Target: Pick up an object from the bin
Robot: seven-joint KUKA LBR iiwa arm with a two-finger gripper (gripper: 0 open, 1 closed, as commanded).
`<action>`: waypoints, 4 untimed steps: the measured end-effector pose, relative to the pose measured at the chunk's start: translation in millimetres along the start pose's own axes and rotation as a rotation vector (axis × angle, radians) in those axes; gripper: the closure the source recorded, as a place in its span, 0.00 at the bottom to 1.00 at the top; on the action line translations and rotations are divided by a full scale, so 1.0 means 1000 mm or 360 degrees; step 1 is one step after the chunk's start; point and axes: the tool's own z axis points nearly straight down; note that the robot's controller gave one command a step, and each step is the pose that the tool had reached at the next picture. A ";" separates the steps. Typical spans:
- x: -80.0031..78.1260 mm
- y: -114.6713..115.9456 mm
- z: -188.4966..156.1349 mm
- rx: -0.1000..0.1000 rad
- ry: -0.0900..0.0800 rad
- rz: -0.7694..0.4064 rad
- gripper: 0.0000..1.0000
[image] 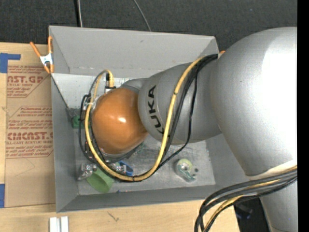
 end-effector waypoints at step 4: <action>-0.005 0.000 -0.115 -0.0006 -0.0025 0.0010 1.00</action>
Offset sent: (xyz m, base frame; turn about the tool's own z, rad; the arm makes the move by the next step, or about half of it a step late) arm 0.0000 0.0000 0.0212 0.0000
